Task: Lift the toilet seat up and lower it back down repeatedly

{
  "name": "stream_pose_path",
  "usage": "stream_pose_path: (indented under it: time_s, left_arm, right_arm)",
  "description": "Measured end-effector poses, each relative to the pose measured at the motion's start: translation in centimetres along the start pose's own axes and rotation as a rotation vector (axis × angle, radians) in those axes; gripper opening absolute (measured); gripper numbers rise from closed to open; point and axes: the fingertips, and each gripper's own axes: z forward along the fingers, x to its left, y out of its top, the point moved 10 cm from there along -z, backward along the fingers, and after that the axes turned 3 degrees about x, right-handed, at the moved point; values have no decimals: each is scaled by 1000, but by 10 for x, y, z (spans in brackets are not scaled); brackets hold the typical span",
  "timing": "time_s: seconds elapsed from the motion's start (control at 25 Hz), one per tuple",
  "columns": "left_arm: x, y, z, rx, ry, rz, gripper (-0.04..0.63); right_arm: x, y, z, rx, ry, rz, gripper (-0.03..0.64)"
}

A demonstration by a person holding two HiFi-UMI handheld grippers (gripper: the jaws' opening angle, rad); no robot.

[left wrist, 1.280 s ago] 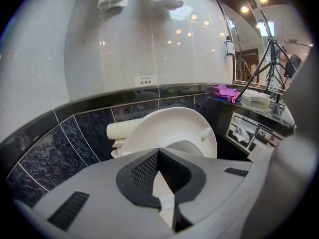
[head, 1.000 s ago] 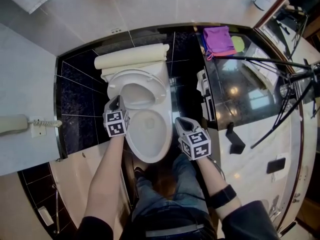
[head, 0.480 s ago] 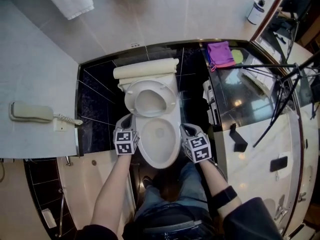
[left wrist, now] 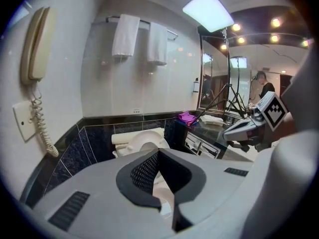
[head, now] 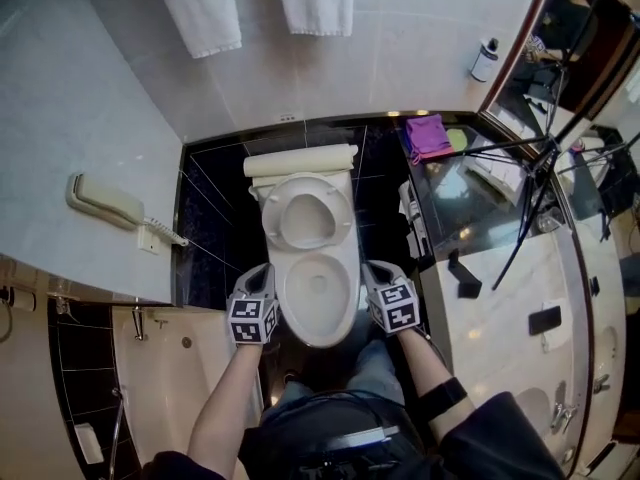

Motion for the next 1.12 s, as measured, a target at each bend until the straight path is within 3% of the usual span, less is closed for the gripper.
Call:
stream_pose_path:
  time_s: [0.44, 0.84, 1.12]
  left_arm:
    - [-12, -15, -72, -34, -47, 14, -5]
    - [-14, -31, -83, -32, -21, -1, -5]
    - [-19, -29, -74, -16, -20, 44, -5]
  right_arm:
    - [43, -19, -40, -23, -35, -35, 17]
    - [48, -30, -48, -10, -25, -50, 17]
    - [46, -15, -48, 13, -59, -129, 18]
